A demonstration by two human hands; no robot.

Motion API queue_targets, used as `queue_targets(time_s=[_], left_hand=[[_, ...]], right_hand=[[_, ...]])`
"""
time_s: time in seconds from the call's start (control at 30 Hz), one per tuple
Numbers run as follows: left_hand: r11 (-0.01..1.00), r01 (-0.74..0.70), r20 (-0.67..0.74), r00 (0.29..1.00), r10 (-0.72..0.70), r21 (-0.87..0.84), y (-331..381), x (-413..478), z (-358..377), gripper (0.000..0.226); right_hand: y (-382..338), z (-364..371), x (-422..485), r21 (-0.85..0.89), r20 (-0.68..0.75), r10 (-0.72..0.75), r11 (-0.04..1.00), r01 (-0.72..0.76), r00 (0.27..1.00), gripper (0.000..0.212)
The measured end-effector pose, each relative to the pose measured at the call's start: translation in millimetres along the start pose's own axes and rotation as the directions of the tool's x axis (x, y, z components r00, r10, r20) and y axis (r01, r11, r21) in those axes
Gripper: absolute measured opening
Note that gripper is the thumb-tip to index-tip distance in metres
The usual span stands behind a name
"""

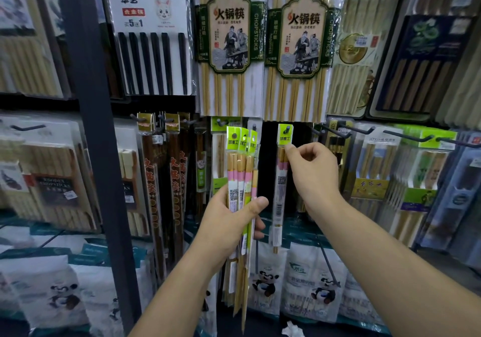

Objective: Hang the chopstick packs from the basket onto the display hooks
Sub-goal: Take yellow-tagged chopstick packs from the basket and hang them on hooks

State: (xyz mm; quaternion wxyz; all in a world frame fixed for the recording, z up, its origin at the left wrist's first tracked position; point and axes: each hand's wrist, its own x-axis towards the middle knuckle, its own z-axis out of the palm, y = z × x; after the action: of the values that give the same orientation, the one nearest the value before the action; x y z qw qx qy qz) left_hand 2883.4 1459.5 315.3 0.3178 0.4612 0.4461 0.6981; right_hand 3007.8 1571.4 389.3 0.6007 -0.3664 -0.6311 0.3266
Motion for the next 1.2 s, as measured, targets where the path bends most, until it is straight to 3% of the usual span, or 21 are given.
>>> queue_targets(time_s=[0.1,0.2,0.27,0.43,0.53,0.63,0.87,1.0,1.2], left_hand=[[1.000,0.003,0.016,1.000,-0.003,-0.029,1.3,-0.8,1.4,0.052],[0.999,-0.014,0.030,0.999,0.015,-0.030,2.1,-1.5,4.9,0.032],[0.999,-0.023,0.015,1.000,0.023,-0.030,2.9,-1.7,5.9,0.022],[0.999,-0.023,0.053,0.998,0.025,-0.041,2.0,-2.2,5.4,0.031],[0.999,-0.018,0.044,0.999,0.019,-0.032,-0.6,-1.2,4.5,0.053],[0.997,0.012,-0.037,0.999,-0.009,0.080,-3.7,0.7,2.8,0.082],[0.999,0.020,-0.019,1.000,-0.019,0.048,-5.2,1.4,-1.0,0.068],[0.998,0.058,-0.057,0.997,-0.060,-0.024,-3.7,0.7,2.7,0.097],[0.983,0.046,0.006,0.999,-0.045,-0.180,5.3,-3.9,4.7,0.033]], right_hand=[[-4.6,-3.5,-13.9,0.043,0.113,-0.027,0.999,0.022,0.993,0.026],[-11.2,-3.3,-31.8,0.131,0.346,-0.062,0.991,0.017,0.936,0.020],[-14.4,-1.7,-39.3,0.158,0.396,-0.086,0.987,0.025,0.914,0.015],[-16.6,-1.7,-38.1,0.111,0.356,-0.028,0.994,-0.012,0.934,0.016],[-15.0,-1.9,-35.5,0.075,0.310,-0.007,0.997,-0.017,0.951,0.021],[-18.9,-3.7,-28.8,0.121,0.253,0.003,0.992,-0.035,0.967,0.022],[-32.5,-5.1,-4.1,0.233,0.111,0.036,0.971,-0.061,0.993,0.020],[-30.2,-3.3,0.1,0.217,0.094,0.058,0.973,-0.077,0.994,0.024],[-23.4,-1.0,5.2,0.181,0.104,0.080,0.979,-0.098,0.991,0.026]])
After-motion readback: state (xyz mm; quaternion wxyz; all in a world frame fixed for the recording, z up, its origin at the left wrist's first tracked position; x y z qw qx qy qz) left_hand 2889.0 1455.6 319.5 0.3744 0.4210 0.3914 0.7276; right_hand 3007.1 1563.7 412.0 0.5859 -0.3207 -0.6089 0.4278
